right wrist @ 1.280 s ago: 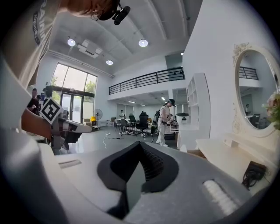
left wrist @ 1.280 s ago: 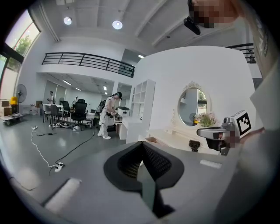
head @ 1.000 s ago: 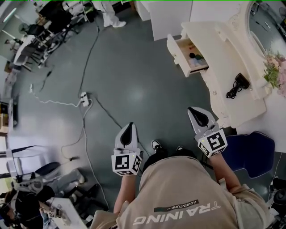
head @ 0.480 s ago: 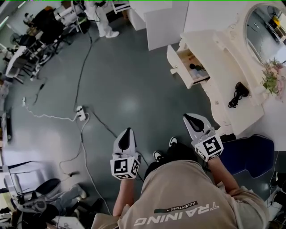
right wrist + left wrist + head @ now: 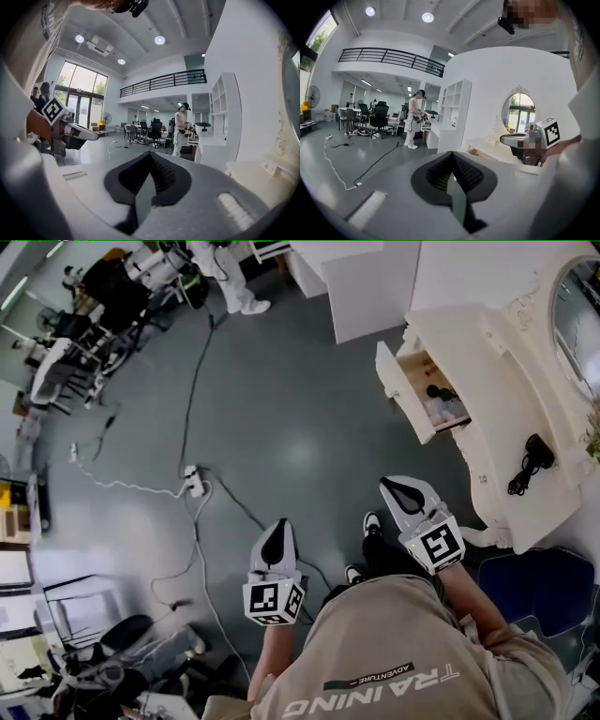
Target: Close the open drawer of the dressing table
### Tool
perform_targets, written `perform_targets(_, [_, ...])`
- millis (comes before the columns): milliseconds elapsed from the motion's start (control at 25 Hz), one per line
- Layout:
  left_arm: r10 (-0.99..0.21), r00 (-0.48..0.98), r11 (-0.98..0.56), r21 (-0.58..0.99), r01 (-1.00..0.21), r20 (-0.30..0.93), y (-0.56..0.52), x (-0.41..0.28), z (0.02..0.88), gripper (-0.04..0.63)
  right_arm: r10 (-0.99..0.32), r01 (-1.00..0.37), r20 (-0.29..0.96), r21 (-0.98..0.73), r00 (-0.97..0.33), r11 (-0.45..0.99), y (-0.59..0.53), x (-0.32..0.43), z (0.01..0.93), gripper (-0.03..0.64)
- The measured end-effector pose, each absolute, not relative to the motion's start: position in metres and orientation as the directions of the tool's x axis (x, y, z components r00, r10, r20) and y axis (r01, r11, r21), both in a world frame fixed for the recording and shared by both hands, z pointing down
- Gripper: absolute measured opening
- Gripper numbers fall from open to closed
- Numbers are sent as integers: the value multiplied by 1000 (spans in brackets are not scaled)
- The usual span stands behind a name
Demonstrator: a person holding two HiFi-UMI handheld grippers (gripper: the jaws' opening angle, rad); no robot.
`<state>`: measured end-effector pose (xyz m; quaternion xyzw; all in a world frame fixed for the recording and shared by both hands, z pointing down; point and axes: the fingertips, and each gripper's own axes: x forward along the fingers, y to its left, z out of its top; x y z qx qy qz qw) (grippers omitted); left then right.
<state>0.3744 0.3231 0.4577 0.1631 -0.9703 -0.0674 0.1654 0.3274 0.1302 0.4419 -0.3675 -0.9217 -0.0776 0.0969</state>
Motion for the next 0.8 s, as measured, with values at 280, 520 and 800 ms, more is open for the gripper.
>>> perform_targets(280, [-338, -911, 939, 150, -309, 237, 294, 283, 426, 18, 681, 695, 166, 41, -713, 718, 106, 245, 429, 2])
perform_targets(520, [-307, -919, 951, 128, -283, 249, 285, 235, 430, 18, 710, 724, 153, 74, -687, 685, 99, 191, 423, 2])
perform_targets(800, [-345, -892, 938, 146, -315, 291, 285, 202, 440, 18, 675, 687, 210, -20, -707, 726, 93, 160, 447, 2])
